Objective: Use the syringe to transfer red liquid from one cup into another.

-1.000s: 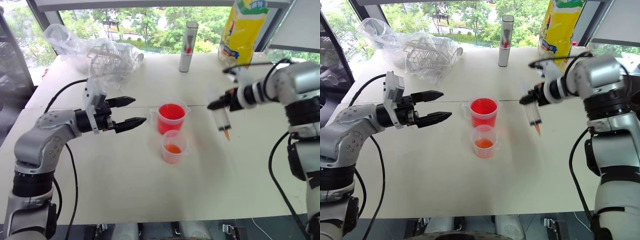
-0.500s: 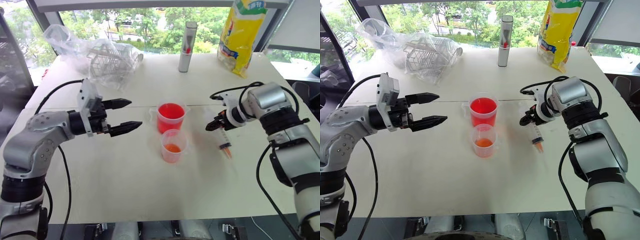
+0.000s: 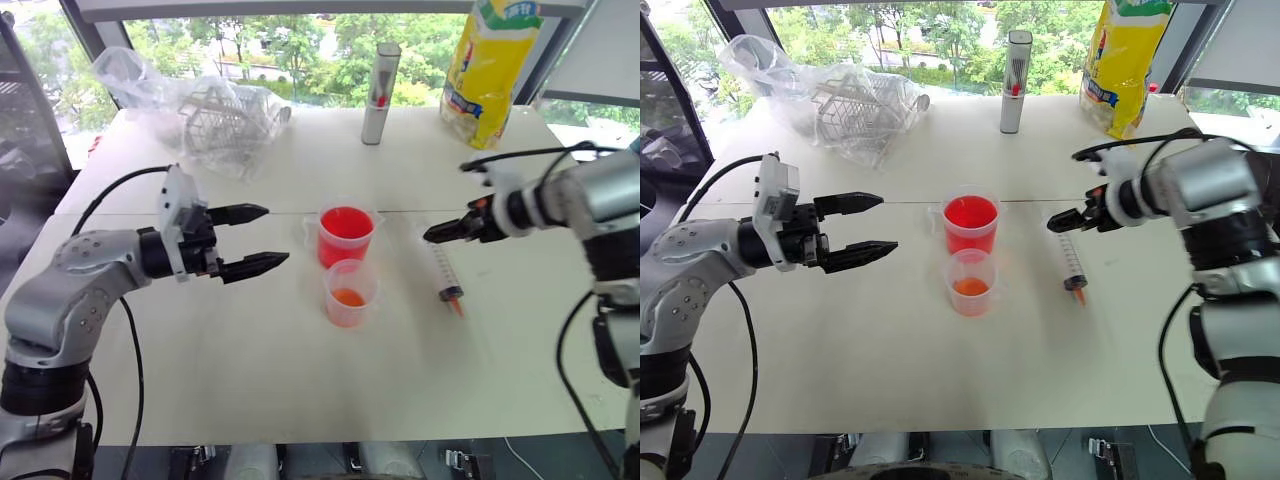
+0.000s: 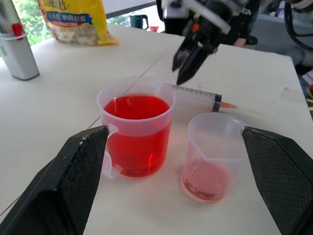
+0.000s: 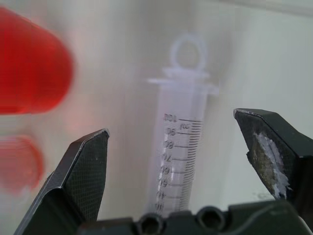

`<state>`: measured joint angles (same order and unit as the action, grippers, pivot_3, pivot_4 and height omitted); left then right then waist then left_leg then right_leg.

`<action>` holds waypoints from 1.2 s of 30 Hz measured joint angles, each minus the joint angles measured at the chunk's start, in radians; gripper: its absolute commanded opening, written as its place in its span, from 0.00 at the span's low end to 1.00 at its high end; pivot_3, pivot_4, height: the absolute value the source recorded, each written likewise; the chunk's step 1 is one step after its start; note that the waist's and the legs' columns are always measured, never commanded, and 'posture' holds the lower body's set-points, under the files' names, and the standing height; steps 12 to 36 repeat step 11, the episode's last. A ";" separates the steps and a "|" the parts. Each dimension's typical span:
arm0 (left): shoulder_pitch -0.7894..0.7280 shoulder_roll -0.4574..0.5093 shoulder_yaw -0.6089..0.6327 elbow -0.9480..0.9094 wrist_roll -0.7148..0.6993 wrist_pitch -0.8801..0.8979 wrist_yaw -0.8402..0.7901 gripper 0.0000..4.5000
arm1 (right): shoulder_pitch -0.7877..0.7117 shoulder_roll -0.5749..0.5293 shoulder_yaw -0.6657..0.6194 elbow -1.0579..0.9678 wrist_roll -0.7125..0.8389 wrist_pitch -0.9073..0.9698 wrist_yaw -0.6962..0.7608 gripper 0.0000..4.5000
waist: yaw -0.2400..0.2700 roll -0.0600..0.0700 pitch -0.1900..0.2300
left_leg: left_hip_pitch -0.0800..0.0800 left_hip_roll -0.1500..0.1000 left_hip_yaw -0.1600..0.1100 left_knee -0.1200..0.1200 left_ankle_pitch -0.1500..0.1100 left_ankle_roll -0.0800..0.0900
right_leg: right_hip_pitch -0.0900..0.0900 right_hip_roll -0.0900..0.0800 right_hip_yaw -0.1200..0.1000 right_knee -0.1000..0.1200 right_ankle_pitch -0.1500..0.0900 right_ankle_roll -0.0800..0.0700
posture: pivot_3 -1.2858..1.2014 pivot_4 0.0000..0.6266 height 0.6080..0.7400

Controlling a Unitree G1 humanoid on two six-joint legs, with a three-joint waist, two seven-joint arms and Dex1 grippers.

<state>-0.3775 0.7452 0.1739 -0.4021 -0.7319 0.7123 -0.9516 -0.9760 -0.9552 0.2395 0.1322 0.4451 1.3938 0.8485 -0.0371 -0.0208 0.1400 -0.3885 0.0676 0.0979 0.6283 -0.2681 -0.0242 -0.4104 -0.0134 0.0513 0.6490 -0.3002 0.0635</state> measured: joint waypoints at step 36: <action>0.018 0.060 0.015 0.028 -0.002 0.002 -0.014 1.00 | 0.430 -0.151 -0.450 -0.369 0.239 -0.301 0.308 0.99 | -0.008 0.000 0.000 | 0.008 0.000 -0.002 0.000 0.000 0.000 | 0.008 0.001 -0.001 0.000 0.000 0.000 | 0.52 0.24 1.00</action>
